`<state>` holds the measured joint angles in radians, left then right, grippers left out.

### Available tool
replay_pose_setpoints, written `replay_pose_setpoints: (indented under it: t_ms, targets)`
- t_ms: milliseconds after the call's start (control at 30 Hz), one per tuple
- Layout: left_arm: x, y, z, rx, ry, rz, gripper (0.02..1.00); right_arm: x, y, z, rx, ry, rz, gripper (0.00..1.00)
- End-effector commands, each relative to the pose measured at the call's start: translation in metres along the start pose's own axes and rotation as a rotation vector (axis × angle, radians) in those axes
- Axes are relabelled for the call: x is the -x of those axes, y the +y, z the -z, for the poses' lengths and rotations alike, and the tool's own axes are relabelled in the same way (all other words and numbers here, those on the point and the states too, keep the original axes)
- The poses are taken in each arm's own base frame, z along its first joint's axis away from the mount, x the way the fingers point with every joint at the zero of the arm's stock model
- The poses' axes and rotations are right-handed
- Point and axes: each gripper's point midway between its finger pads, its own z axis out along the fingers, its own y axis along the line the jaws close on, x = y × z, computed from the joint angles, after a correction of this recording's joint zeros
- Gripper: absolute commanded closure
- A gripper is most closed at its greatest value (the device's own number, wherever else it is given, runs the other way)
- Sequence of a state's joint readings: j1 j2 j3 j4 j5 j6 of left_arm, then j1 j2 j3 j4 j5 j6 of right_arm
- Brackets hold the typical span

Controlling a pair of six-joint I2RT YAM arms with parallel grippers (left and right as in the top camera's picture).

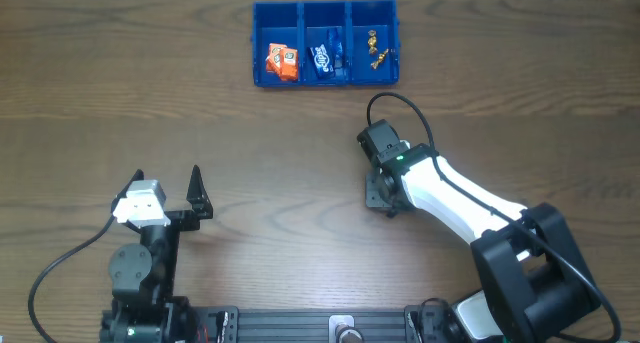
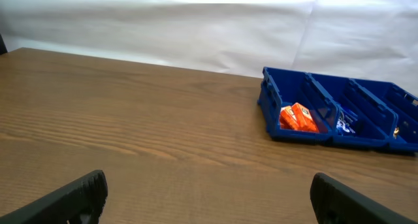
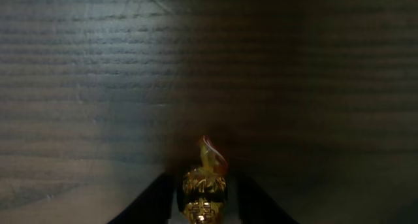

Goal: Sort Candies Into Trays

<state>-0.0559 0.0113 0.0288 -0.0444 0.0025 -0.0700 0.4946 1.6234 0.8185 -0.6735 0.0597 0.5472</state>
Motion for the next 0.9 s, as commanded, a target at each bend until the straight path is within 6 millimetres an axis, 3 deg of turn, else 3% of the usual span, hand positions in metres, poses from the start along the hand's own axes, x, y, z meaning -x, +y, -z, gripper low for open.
replay_pose_setpoints:
  t_ms: [33, 167, 267, 300, 333, 367, 467, 500, 567, 667, 767, 900]
  targets:
    - [-0.019, 0.004, -0.002, 0.015, 0.053, -0.014, 0.02, 0.0, -0.003, -0.002, -0.013, 0.004, -0.009, 0.853]
    - [-0.019, 0.004, -0.002, 0.015, 0.053, -0.014, 0.02, 0.006, 0.002, 0.005, 0.005, -0.019, -0.009, 0.901]
    - [-0.019, 0.004, -0.002, 0.015, 0.053, -0.014, 0.02, 0.054, 0.02, 0.066, 0.074, -0.189, -0.012, 0.901]
    - [-0.019, 0.004, -0.002, 0.015, 0.053, -0.014, 0.02, 0.072, 0.022, 0.087, 0.074, -0.243, -0.013, 0.901]
    - [-0.019, 0.004, -0.002, 0.015, 0.053, -0.014, 0.02, 0.109, 0.027, 0.126, 0.093, -0.337, 0.024, 0.901]
    - [-0.019, 0.004, -0.002, 0.015, 0.053, -0.014, 0.023, 0.136, 0.029, 0.15, 0.103, -0.395, 0.038, 0.901]
    - [-0.019, 0.004, -0.002, 0.015, 0.053, -0.014, 0.02, 0.206, 0.023, 0.192, 0.075, -0.52, -0.007, 0.901]
    - [-0.019, 0.004, -0.002, 0.015, 0.053, -0.014, 0.02, 0.245, 0.023, 0.201, 0.053, -0.571, 0.002, 0.901]
    - [-0.019, 0.004, -0.002, 0.015, 0.053, -0.014, 0.02, 0.273, 0.027, 0.197, 0.038, -0.594, 0.019, 0.899]
    - [-0.019, 0.004, -0.002, 0.015, 0.053, -0.014, 0.02, 0.313, 0.029, 0.166, 0.0, -0.592, 0.024, 0.89]
    - [-0.019, 0.004, -0.002, 0.015, 0.053, -0.014, 0.02, 0.328, 0.03, 0.129, -0.01, -0.577, 0.016, 0.838]
    - [-0.019, 0.004, -0.002, 0.015, 0.053, -0.014, 0.02, 0.335, 0.034, 0.109, -0.01, -0.576, 0.016, 0.807]
